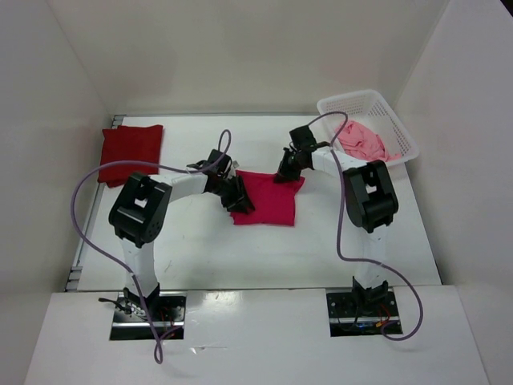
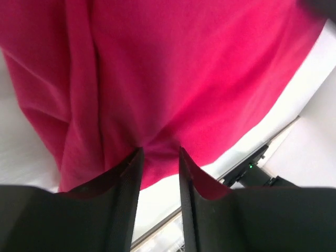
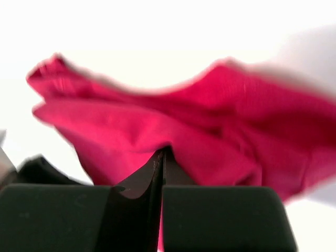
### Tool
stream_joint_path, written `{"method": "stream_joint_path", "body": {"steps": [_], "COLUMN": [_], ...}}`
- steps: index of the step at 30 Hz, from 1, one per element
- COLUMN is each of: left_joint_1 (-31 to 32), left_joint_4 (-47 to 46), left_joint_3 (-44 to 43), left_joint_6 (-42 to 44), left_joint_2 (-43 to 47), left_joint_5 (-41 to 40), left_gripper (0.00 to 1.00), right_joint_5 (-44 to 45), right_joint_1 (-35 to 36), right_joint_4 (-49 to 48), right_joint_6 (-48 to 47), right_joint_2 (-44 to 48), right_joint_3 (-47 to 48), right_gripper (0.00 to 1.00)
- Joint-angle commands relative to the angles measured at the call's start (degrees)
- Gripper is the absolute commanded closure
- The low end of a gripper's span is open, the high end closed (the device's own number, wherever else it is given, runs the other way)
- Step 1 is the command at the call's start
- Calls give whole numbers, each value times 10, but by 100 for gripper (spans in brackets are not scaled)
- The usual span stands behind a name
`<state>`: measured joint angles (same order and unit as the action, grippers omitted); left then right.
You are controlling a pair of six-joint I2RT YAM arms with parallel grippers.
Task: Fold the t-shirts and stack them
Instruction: Put the neatly folded tshirt into the corner of the board with the left arm
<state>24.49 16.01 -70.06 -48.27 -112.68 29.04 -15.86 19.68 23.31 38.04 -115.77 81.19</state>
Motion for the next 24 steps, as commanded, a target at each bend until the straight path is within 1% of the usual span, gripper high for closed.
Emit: {"method": "stream_joint_path", "body": {"steps": [1,3,4,6,7,8,10,14,16,17,19,20,22,23,24], "left_joint_1": [6,6,6,-1,-12,-20,-45,-85,-97,-105,-105,-105,-105,-105,-92], "left_joint_4": [-11,-3,-3,-3,-3,-3,-3,-26,-26,-32,-38,-44,-49,-49,-49], "left_joint_3": [26,36,43,51,62,69,82,88,80,80,60,54,40,28,20], "left_joint_6": [3,3,3,3,3,3,3,11,18,25,30,30,30,30,30], "left_joint_2": [39,64,73,94,94,102,108,98,80,61,39,18,-1,-15,-21], "left_joint_5": [9,9,9,4,4,4,11,16,16,23,23,30,37,37,28], "left_gripper": [56,53,46,37,31,28,25,21,19,18,18,18,18,18,18], "right_joint_5": [-13,-25,-25,-25,-25,-25,-25,-25,-25,-25,-33,-39,-45,-45,-45], "right_joint_1": [-4,-10,-10,-10,-10,-10,-10,-10,-10,-10,-10,-10,-10,-10,-10], "right_joint_4": [-25,-31,-31,-21,-14,-8,-8,-2,6,6,6,0,-12,-19,-26], "right_joint_6": [-14,-7,-7,-7,-7,-12,-12,-18,-24,-24,-24,-24,-17,-8,-3], "right_joint_2": [-30,-52,-61,-95,-105,-112,-112,-62,-23,-7,40,55,86,119,137], "right_joint_3": [74,88,106,122,135,136,129,147,158,158,144,136,101,86,54], "right_gripper": [100,100,100,100,100,100,100,99,93,83,70,59,52,48,47]}}
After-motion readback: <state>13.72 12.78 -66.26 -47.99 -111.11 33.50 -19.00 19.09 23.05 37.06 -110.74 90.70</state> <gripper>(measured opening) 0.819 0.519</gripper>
